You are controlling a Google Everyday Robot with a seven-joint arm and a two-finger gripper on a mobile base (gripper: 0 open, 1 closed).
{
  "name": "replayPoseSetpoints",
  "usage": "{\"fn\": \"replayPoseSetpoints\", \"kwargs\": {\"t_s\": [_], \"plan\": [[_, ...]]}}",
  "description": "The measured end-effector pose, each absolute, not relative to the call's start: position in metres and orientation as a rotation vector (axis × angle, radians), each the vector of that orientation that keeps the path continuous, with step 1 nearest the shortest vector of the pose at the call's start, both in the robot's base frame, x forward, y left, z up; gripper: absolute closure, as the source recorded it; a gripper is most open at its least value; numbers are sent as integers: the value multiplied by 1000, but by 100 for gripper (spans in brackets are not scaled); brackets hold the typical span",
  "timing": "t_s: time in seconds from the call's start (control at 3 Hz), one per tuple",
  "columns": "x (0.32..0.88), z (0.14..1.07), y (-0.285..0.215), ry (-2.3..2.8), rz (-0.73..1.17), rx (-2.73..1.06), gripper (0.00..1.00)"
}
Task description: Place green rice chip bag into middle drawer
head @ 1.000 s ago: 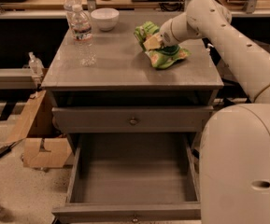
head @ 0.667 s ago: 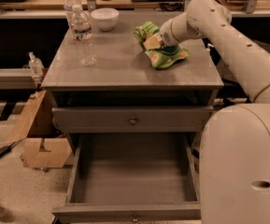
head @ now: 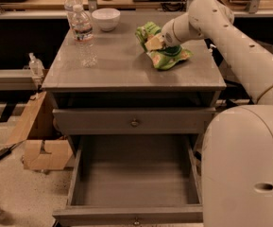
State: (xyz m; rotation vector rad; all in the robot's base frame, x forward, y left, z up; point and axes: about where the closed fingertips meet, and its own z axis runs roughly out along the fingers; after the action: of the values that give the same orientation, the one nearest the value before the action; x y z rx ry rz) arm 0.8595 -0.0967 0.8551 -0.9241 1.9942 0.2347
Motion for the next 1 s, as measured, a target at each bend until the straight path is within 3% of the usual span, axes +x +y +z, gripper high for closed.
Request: {"fn": "replayPoseSetpoints", "kwargs": {"t_s": [0.33,0.67,1.0], "plan": [[860,853,-95,1995,237,-926,10],[860,850,-93,1998,241,-929,6],[860,848,-90,2000,245,-933,29]]}}
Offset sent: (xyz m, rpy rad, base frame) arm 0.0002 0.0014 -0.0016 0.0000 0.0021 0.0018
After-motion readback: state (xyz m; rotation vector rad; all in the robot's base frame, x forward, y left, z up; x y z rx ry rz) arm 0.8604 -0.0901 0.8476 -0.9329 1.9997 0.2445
